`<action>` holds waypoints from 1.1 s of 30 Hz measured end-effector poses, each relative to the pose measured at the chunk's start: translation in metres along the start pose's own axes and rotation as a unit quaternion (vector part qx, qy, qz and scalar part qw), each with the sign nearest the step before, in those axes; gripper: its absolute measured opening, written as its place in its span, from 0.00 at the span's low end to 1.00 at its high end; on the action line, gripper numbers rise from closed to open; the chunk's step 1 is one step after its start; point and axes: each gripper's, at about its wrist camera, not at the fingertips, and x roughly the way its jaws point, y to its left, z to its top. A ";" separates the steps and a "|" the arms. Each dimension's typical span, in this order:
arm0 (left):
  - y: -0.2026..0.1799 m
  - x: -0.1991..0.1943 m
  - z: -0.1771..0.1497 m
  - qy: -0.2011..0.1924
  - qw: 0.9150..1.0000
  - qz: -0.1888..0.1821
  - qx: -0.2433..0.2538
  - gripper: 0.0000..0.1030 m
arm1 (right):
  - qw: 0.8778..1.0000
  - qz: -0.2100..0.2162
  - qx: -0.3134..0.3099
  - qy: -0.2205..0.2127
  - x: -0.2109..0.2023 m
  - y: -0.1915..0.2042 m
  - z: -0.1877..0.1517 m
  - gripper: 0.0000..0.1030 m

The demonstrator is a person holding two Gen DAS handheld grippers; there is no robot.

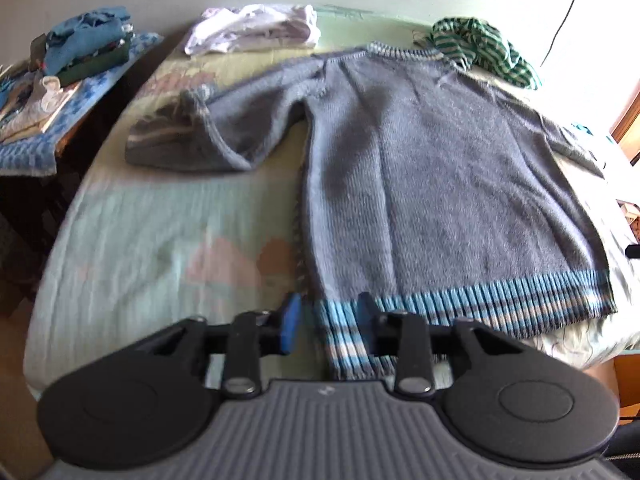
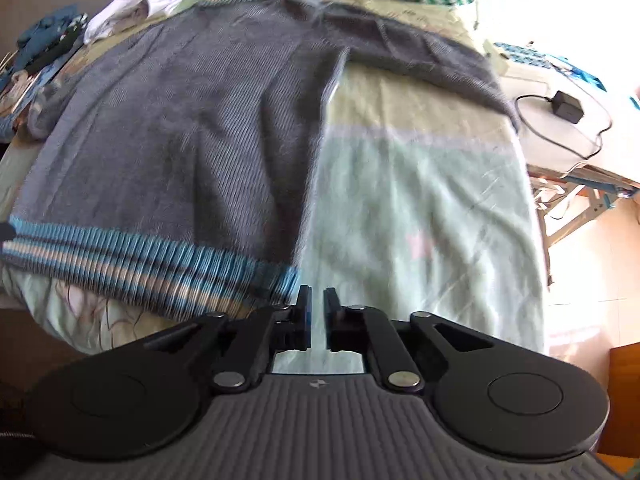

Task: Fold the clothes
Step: 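Grasp the striped sleeve cuff with the right gripper and lift it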

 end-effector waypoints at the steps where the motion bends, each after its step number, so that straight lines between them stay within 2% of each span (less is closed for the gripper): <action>1: 0.004 0.001 0.006 -0.005 1.000 -0.003 0.001 0.64 | 1.000 0.018 0.003 -0.021 -0.008 0.002 0.013 0.15; 2: 0.007 0.003 0.011 -0.010 1.000 -0.006 0.001 0.64 | 0.998 0.043 -0.006 -0.039 -0.011 0.012 0.031 0.17; 3: 0.011 0.004 0.017 -0.015 1.000 -0.010 0.002 0.64 | 0.996 0.070 -0.016 -0.056 -0.014 0.024 0.051 0.25; 4: 0.014 0.009 0.022 -0.013 1.000 -0.015 0.002 0.64 | 0.994 0.087 -0.028 -0.063 -0.012 0.038 0.068 0.38; 6: 0.019 0.019 0.030 -0.007 1.000 -0.024 0.004 0.64 | 0.988 0.126 -0.053 -0.071 0.003 0.081 0.108 0.52; 9: 0.024 0.037 0.038 0.008 0.999 -0.041 -0.004 0.64 | 0.973 0.215 -0.075 -0.045 0.045 0.161 0.167 0.53; 11: 0.025 0.047 0.039 0.017 0.999 -0.037 0.006 0.64 | 0.963 0.256 -0.086 -0.016 0.079 0.219 0.197 0.54; 14: 0.031 0.055 0.038 0.031 0.999 -0.037 0.017 0.64 | 0.960 0.251 -0.124 0.022 0.129 0.306 0.218 0.51; 16: 0.036 0.056 0.036 0.035 0.998 -0.038 0.026 0.64 | 0.957 0.243 -0.152 0.052 0.159 0.353 0.221 0.49; 18: 0.040 0.053 0.034 0.025 0.998 -0.028 0.043 0.64 | 0.952 0.243 -0.172 0.069 0.177 0.381 0.219 0.47; 20: 0.043 0.053 0.036 0.023 0.998 -0.023 0.047 0.64 | 0.949 0.238 -0.191 0.079 0.190 0.404 0.217 0.39; 22: 0.045 0.055 0.039 0.021 0.998 -0.020 0.047 0.64 | 0.951 0.223 -0.204 0.072 0.195 0.415 0.217 0.09; 25: 0.044 0.060 0.047 0.018 0.999 -0.022 0.045 0.64 | 0.947 0.253 -0.193 0.036 0.184 0.406 0.229 0.08; 27: 0.039 0.062 0.052 0.013 0.998 -0.027 0.050 0.64 | 0.948 0.262 -0.178 -0.003 0.169 0.387 0.241 0.08; 31: 0.022 0.069 0.061 0.000 0.997 -0.028 0.078 0.72 | 0.956 0.259 -0.099 -0.100 0.129 0.310 0.271 0.08; 33: 0.011 0.078 0.065 0.001 0.996 -0.023 0.091 0.72 | 0.959 0.242 -0.050 -0.142 0.110 0.261 0.282 0.08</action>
